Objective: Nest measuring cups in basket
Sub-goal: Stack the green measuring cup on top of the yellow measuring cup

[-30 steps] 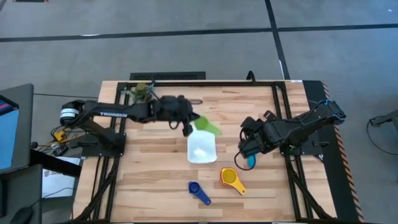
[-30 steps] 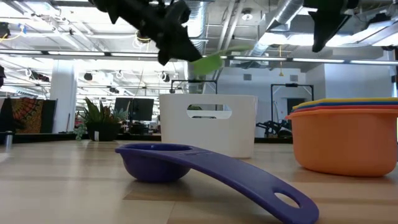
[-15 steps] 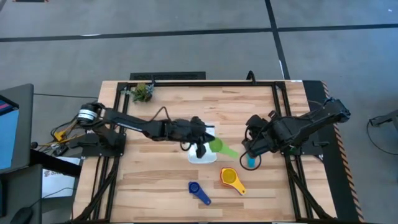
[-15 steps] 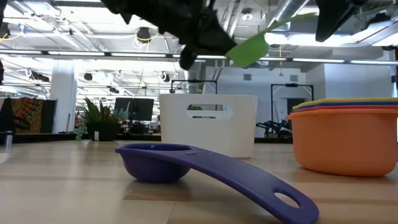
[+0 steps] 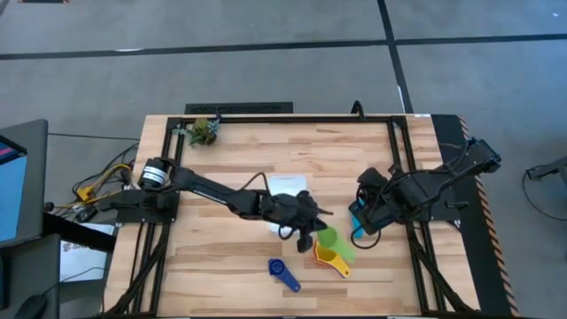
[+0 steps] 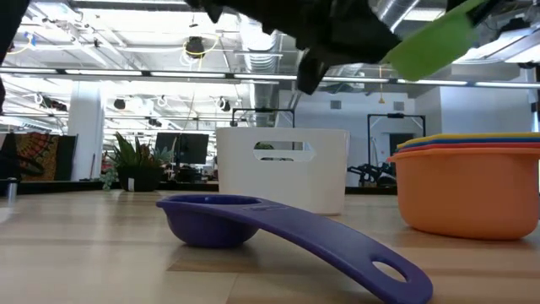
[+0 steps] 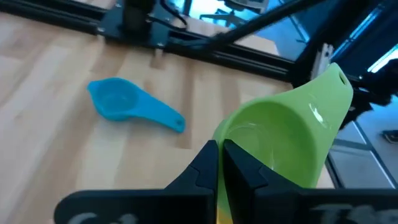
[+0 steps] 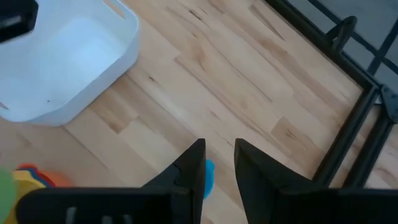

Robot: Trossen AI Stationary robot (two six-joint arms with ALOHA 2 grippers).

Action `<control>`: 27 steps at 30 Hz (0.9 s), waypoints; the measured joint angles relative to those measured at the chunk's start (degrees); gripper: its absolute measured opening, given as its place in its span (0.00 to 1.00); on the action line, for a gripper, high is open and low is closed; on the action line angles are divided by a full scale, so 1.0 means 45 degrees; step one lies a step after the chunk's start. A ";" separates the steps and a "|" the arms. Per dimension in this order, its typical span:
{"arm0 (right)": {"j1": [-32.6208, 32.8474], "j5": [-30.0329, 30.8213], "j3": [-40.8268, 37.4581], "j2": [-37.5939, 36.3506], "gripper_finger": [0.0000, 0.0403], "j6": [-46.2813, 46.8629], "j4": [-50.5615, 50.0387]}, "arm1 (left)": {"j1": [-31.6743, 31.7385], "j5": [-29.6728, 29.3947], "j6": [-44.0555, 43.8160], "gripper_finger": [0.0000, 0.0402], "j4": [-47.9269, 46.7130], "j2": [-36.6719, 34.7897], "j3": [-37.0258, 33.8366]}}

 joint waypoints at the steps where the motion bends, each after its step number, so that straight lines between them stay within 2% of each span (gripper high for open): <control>1: 0.0082 0.0003 0.0000 -0.0001 0.26 0.0070 0.0008 | -0.0087 -0.0057 -0.0015 0.00 -0.0091 0.0005 0.0034; 7: 0.0463 0.0043 0.0000 -0.0005 0.26 0.0381 0.0073 | -0.0529 -0.1303 -0.0461 0.00 0.1043 0.0758 0.0078; 15: 0.0615 0.0073 0.0000 0.0000 0.23 0.0378 0.0314 | -0.0713 -0.0900 -0.0633 0.00 0.0961 0.1767 0.0508; 27: 0.0698 0.0014 0.0000 0.0000 0.23 0.0380 0.0343 | -0.0803 -0.0204 -0.0015 0.00 0.0024 0.1875 0.0477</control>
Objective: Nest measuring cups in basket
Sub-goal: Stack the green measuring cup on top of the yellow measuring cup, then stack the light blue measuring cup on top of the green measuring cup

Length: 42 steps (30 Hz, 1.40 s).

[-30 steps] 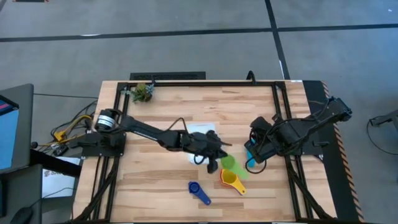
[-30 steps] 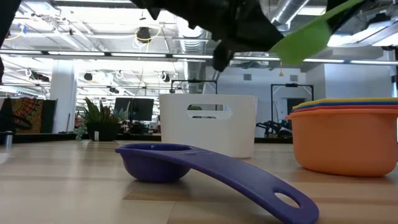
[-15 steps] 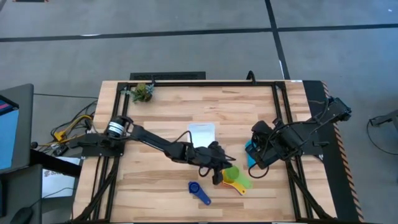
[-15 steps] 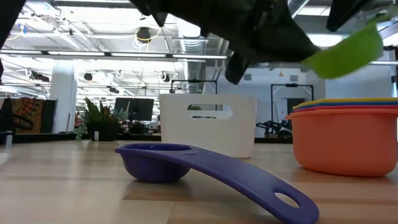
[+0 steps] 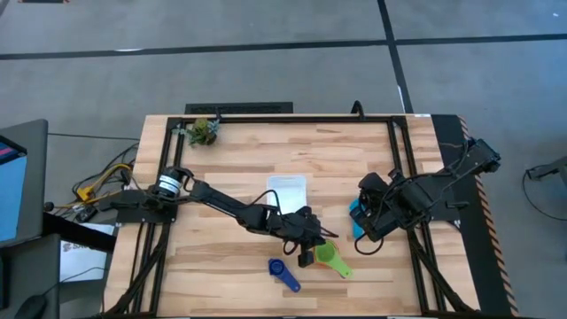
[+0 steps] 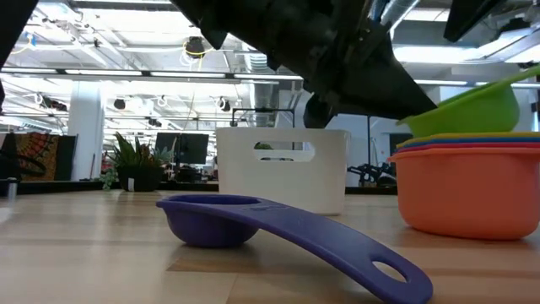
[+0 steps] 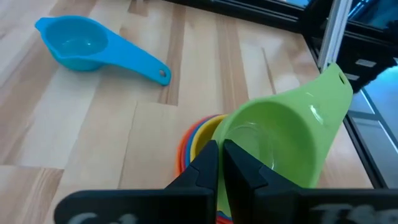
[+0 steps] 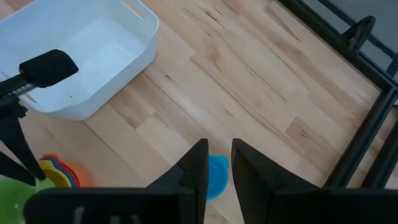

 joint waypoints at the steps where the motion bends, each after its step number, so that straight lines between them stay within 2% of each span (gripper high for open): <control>1: 0.0000 -0.0024 0.0000 0.0000 0.23 0.0030 0.0001 | 0.0003 -0.0037 -0.0012 0.00 0.0000 0.0000 0.0000; 5: 0.0000 -0.0123 0.0000 0.0000 0.23 0.0294 0.0023 | 0.0008 -0.0163 0.0103 0.05 0.0000 0.0000 0.0000; 14: 0.0121 -0.0513 0.0000 0.0000 0.23 0.0984 0.0024 | 0.0031 -0.0364 0.0498 0.26 -0.0127 -0.0109 0.0000; 18: 0.0397 -0.0538 0.0000 0.0000 0.23 0.1535 -0.0009 | 0.0037 -0.0414 0.1000 0.31 -0.1249 -0.0854 -0.0005; 25: 0.1050 -0.0450 -0.0670 0.0000 0.23 0.2631 0.0593 | -0.0545 -0.0948 0.1193 0.33 -0.4428 -0.2295 -0.0203; 32: 0.1358 -0.0761 -0.2323 0.0019 0.23 0.3297 0.2650 | -0.1953 -0.1701 -0.0085 0.33 -0.4697 -0.3035 -0.2108; 37: 0.1354 -0.0931 -0.3059 0.0008 0.23 0.3855 0.3604 | -0.2334 -0.2371 -0.0929 0.33 -0.4618 -0.3344 -0.2954; 42: 0.1154 -0.2333 -0.4338 0.0007 0.23 0.5247 0.3690 | -0.2426 -0.3378 -0.0954 0.33 -0.4644 -0.3342 -0.3070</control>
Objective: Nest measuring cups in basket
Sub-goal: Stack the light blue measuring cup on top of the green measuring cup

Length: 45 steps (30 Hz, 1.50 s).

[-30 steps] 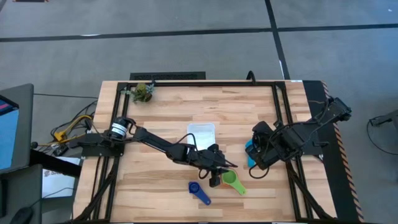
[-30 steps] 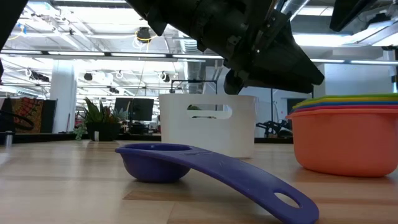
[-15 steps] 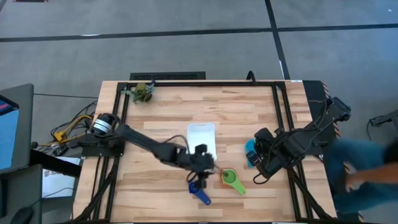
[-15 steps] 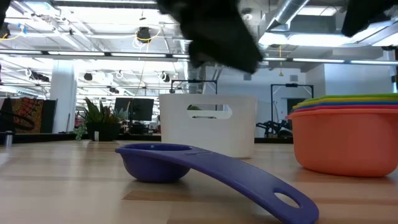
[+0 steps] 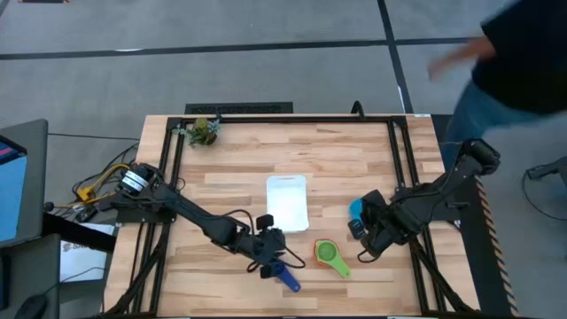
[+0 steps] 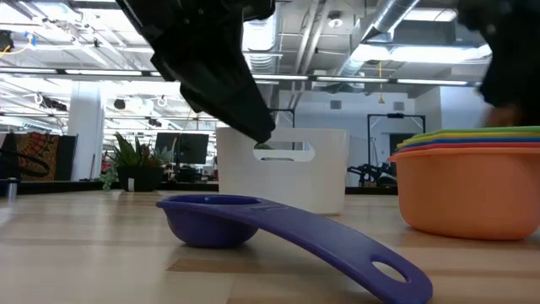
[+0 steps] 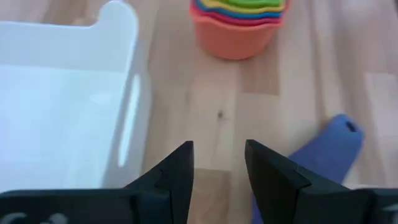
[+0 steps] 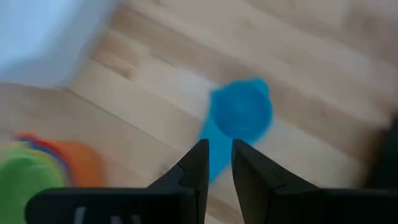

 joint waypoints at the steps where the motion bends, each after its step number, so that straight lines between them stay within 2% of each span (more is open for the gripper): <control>1: -0.0073 -0.0431 -0.0284 -0.0011 0.23 0.0278 0.0022 | 0.0000 -0.0152 0.0000 0.33 -0.0057 0.0000 -0.0005; 7: -0.0853 -0.1737 -0.1768 -0.0027 0.23 0.0757 0.0819 | 0.0000 -0.0434 0.0297 0.33 0.0030 0.0000 -0.0005; 15: -0.2729 -0.2284 -0.3237 -0.0027 0.23 -0.1031 0.2901 | 0.0005 -0.0435 0.0674 0.33 -0.0066 0.0000 -0.0005; 21: -0.3830 -0.2578 -0.3668 -0.0032 0.23 -0.2048 0.3292 | 0.0024 -0.0440 0.0779 0.33 -0.0358 0.0005 0.0000; 27: -0.4283 -0.3077 -0.4276 -0.0029 0.23 -0.2366 0.3441 | 0.0019 -0.0470 0.0790 0.33 -0.0513 0.0010 0.0000; 33: -0.4566 -0.3605 -0.4657 -0.0032 0.23 -0.3894 0.5168 | 0.0029 -0.0911 0.0797 0.33 -0.0683 0.0015 0.0000; 37: -0.4793 -0.3772 -0.4813 -0.0032 0.18 -0.4505 0.5514 | 0.0029 -0.1027 0.0785 0.33 -0.0687 0.0015 0.0000; 42: -0.4855 -0.3727 -0.4507 -0.0050 0.04 -0.5905 0.5096 | 0.0038 -0.1025 0.0768 0.33 -0.0795 -0.0114 0.0000; 45: -0.4835 -0.3680 -0.3877 -0.0046 0.04 -0.7285 0.4466 | 0.0038 -0.1106 0.0819 0.33 -0.1032 -0.0502 0.0004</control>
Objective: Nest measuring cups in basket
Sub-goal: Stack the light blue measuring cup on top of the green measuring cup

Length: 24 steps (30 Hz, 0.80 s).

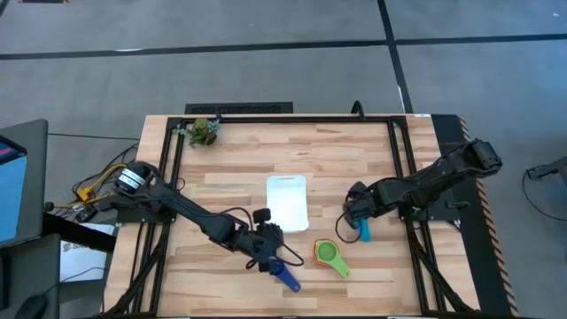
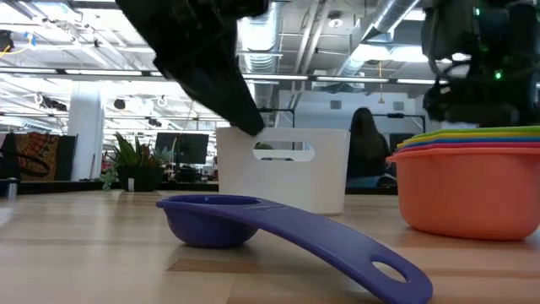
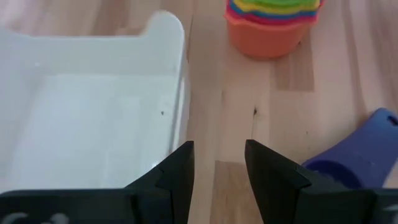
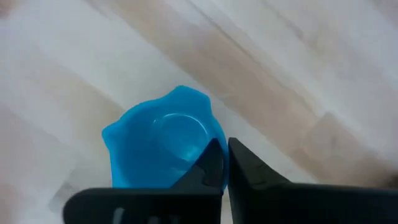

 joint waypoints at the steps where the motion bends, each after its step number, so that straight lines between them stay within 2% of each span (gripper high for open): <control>1: 0.0000 0.0018 0.0304 0.0000 0.05 -0.0426 -0.0195 | 0.0001 -0.0063 0.0007 0.33 -0.0069 -0.0141 0.0001; 8: 0.0341 0.0049 0.2879 0.0000 0.02 -0.3130 -0.0591 | 0.0006 -0.1652 -0.0142 0.33 -0.1468 -0.1225 0.0001; 12: 0.0701 0.0030 0.4084 0.0044 0.05 -0.3482 -0.0228 | 0.0016 -0.2220 -0.0497 0.33 -0.1661 -0.1653 -0.0245; 15: 0.1076 0.0025 0.4475 0.0048 0.07 -0.3901 0.0412 | 0.0016 -0.2296 -0.0821 0.33 -0.1731 -0.1756 -0.0456; 21: 0.1737 -0.0472 0.4723 0.0049 0.02 -0.4014 0.1480 | 0.0016 -0.2296 -0.1154 0.33 -0.1808 -0.1756 -0.0465; 24: 0.2098 -0.0485 0.4723 0.0069 0.03 -0.3921 0.2151 | 0.0016 -0.2335 -0.1165 0.33 -0.1776 -0.1756 -0.0465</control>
